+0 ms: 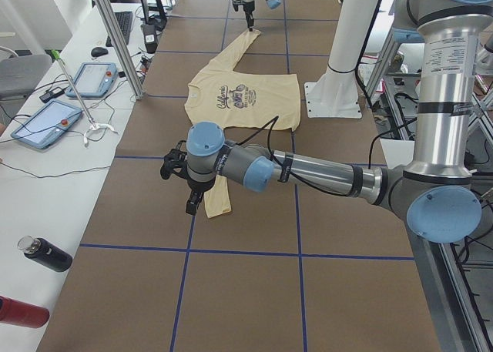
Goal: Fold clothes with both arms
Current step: 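Move the right gripper toward the sleeve cuff nearest it, then grasp the sleeve cuff with the right gripper and lift it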
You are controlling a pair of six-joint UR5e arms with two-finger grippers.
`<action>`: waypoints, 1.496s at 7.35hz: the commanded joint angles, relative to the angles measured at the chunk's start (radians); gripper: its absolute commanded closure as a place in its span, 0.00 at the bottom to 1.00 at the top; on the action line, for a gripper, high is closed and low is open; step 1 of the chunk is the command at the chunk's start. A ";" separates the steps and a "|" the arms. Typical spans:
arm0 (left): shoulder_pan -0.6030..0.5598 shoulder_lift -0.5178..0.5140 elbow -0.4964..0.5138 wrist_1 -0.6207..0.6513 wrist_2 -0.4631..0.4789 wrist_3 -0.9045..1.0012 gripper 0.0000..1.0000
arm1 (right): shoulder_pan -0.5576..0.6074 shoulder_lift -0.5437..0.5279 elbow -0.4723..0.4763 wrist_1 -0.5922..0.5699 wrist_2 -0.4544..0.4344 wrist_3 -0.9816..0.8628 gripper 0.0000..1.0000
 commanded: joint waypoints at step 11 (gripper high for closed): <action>0.000 -0.002 0.010 0.002 -0.035 0.000 0.00 | 0.014 0.357 0.139 0.013 0.199 0.510 1.00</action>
